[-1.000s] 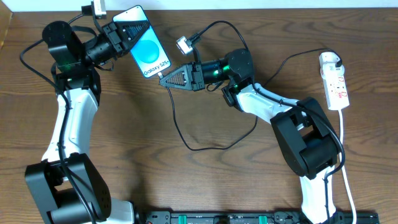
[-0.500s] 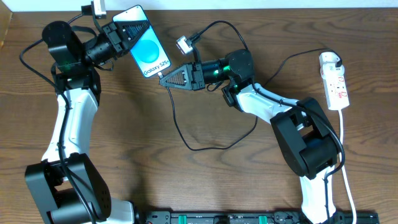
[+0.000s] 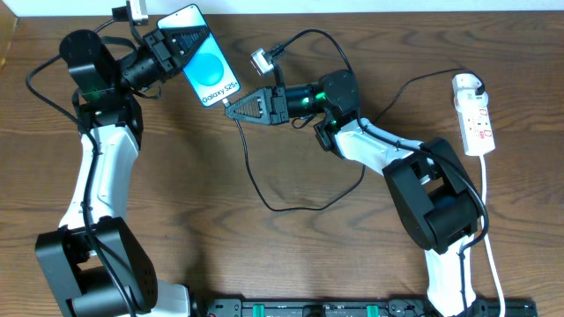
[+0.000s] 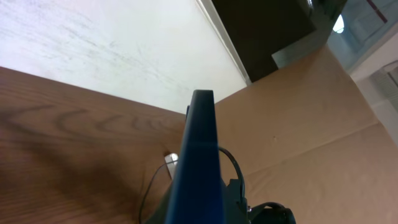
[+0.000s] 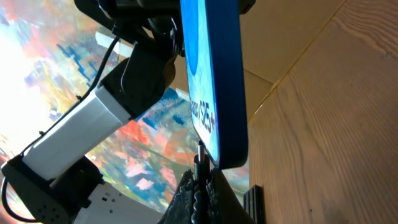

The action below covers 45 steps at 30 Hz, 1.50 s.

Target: Plug charger to phone and switch on socket

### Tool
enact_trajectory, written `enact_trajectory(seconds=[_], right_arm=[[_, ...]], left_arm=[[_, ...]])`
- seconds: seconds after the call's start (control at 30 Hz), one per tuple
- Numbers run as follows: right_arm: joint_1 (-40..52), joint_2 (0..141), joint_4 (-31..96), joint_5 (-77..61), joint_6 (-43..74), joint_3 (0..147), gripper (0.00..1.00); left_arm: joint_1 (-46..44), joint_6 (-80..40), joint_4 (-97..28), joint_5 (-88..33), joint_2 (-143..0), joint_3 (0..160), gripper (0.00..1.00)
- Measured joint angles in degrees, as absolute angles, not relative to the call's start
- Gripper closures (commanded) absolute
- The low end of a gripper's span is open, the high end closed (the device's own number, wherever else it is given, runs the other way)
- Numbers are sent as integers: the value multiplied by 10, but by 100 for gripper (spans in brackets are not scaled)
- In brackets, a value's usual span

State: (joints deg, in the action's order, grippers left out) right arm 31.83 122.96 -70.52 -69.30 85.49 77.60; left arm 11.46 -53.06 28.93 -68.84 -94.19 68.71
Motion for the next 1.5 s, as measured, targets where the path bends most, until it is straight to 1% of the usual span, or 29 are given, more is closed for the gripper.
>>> enact_trajectory(seconds=[0.4,1.23,1.5], right_arm=[[319,1230,-705,-681,879,776,99],[317,1230,-706,-634,877,777,99],[317,1230,-706,-637,877,777,99]], left_arm=[[115,-528,289,-679,-942,687,92],[110,-548,284,-642,-942,687,93],[129,-585,328,-639,-942,687,93]])
